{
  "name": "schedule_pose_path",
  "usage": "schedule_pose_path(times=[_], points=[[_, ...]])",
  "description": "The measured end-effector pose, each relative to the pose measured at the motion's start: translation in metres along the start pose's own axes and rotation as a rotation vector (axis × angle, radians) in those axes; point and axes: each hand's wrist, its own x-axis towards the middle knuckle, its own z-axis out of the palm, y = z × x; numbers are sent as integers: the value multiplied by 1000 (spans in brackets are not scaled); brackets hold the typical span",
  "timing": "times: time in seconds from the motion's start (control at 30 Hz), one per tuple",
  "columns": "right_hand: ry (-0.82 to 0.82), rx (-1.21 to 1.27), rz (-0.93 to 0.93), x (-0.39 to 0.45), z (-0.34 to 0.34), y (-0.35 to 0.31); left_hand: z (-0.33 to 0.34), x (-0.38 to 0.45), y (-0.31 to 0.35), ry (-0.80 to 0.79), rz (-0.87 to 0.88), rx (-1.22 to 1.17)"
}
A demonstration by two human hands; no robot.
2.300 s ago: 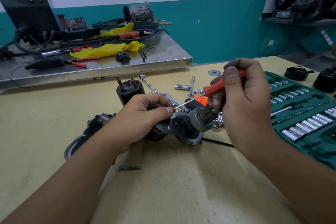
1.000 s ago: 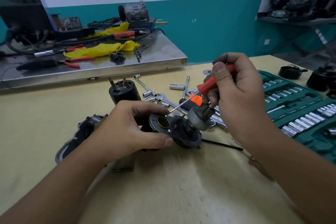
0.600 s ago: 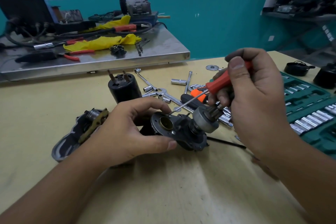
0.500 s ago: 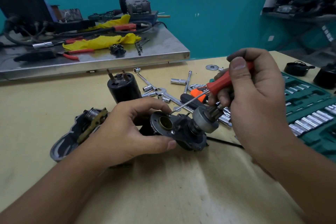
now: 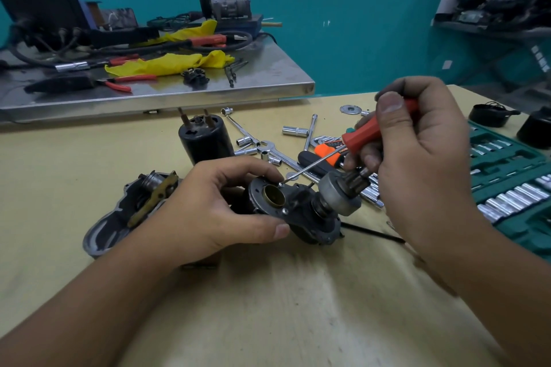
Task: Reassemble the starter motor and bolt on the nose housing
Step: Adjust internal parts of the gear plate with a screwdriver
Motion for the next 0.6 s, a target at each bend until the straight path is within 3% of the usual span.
schedule_pose_path(times=[0.6], points=[[4,52,3,0,0,5,-1,2,-3,-43,49,-16]])
